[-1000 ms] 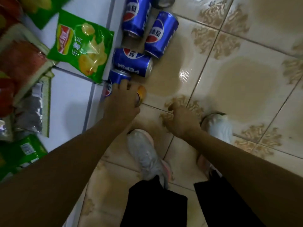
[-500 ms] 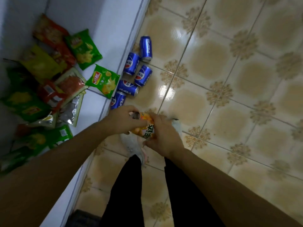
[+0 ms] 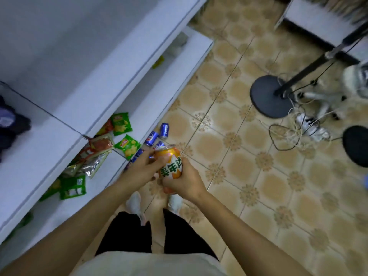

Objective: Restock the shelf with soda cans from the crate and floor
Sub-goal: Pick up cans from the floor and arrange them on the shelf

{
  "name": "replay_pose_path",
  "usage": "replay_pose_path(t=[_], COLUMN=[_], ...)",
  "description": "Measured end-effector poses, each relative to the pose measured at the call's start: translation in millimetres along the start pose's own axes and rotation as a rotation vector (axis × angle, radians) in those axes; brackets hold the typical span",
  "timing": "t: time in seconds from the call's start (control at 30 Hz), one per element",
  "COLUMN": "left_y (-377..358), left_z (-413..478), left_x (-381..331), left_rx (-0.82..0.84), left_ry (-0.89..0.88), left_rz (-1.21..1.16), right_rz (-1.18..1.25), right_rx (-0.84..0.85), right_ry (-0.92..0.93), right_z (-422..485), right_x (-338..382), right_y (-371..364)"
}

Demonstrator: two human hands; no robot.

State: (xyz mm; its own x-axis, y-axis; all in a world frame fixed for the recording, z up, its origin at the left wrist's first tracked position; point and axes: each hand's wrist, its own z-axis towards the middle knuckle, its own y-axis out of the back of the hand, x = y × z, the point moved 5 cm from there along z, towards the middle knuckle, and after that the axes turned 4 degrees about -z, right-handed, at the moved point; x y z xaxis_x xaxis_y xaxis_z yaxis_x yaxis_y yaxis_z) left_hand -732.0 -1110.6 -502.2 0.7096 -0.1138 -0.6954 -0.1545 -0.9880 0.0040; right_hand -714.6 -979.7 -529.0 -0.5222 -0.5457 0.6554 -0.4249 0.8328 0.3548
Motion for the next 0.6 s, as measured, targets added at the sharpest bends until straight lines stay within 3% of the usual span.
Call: replay_pose_path(t=[0.23,0.6], left_y=[5.4,83.7], left_z=[-52.5,-170.1], left_x=[-47.2,-105.4], left_rx=[-0.143,-0.515], left_ry=[-0.179,-0.600], left_rz=[0.012,-0.078], right_rz=[0.090,0.093], right_rx=[0.000,0.178], right_ry=[0.263,0.634], right_z=[-37.8,-97.4], right_x=[62.9,188.3], right_y=[8.0,-20.6])
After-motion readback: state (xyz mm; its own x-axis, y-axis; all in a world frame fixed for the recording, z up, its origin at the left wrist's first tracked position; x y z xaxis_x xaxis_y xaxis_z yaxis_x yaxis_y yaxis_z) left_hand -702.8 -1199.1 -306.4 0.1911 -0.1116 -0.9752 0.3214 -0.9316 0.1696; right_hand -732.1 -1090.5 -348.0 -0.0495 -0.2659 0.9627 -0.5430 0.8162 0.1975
